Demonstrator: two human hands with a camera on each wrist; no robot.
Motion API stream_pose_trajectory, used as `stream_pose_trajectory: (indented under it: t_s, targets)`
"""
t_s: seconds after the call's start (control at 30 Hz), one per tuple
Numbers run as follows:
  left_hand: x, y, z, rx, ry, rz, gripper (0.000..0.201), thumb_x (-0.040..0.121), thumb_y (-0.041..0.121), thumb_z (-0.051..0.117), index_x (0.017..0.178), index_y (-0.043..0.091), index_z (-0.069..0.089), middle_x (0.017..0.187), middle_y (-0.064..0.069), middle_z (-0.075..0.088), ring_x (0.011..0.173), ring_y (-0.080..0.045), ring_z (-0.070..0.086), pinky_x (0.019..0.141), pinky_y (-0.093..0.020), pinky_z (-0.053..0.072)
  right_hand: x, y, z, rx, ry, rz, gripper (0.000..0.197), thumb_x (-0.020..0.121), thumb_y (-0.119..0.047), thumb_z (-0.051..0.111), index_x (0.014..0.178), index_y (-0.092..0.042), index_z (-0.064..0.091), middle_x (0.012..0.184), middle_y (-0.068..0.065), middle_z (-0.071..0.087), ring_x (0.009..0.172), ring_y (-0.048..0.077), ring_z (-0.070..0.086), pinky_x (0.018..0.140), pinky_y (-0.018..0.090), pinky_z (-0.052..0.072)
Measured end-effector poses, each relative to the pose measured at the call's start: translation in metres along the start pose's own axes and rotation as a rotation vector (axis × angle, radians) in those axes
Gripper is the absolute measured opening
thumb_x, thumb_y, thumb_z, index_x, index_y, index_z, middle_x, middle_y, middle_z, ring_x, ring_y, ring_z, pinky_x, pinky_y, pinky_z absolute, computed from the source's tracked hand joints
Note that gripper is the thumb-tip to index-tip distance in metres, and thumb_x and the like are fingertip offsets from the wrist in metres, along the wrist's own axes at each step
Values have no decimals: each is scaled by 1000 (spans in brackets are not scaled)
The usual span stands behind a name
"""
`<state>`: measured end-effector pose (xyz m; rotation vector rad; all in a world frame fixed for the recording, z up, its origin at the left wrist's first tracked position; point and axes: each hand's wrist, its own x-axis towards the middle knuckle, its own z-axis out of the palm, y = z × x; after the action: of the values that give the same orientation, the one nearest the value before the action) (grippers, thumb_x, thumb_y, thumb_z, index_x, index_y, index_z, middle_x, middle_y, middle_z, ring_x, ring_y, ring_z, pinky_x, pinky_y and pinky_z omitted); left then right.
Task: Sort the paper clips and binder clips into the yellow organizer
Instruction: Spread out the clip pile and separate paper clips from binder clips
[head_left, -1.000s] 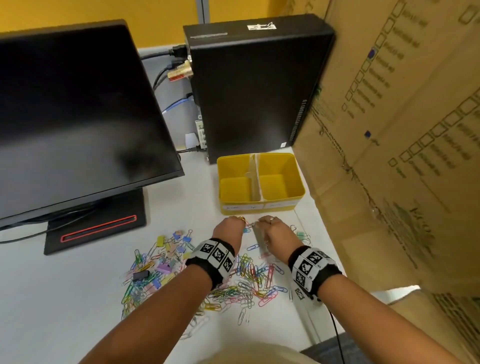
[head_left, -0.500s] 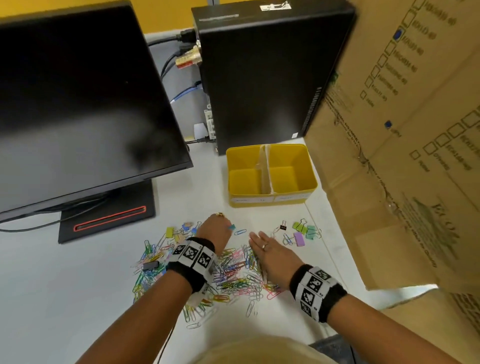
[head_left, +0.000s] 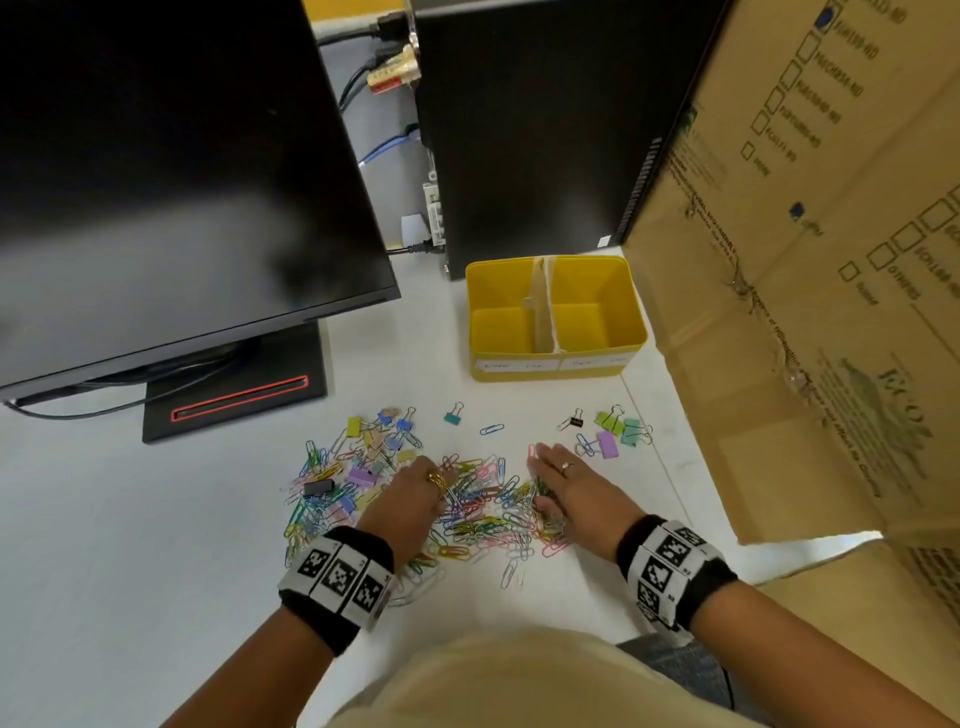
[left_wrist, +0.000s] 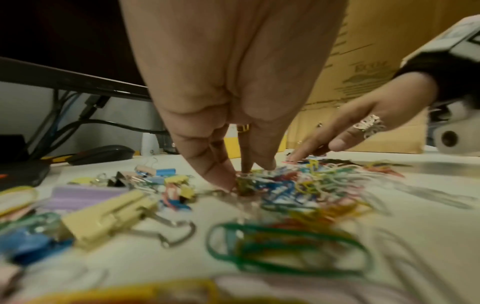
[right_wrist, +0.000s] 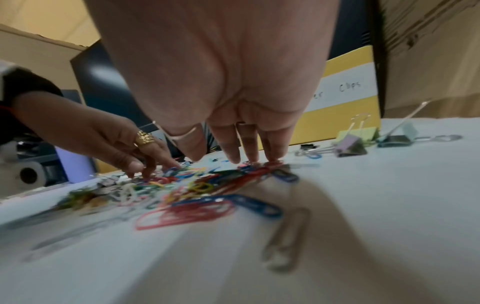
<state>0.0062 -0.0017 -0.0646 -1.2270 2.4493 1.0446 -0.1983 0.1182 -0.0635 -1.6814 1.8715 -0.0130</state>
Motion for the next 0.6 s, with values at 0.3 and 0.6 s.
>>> stream_pose_trajectory:
  t_s: [0.3,0.6]
  targets:
    - [-21,16,15,-84,12,132,22,94,4,43,110,-5,56,135,-7,36,97,-15,50,82,-7,41,-15,3,2,122,129,79,48,97,-24,36,142,-12,25,154,15,19,142,26,19,115,32,21]
    - [-34,-5,-2,85,74,59,40,94,13,50,133,15,48,135,-6,42,128,-22,41,113,-30,33,-14,9,11,-111,317,50,37,84,-18,55,120,-9,53,120,17,60,119,36,50,103,46,39]
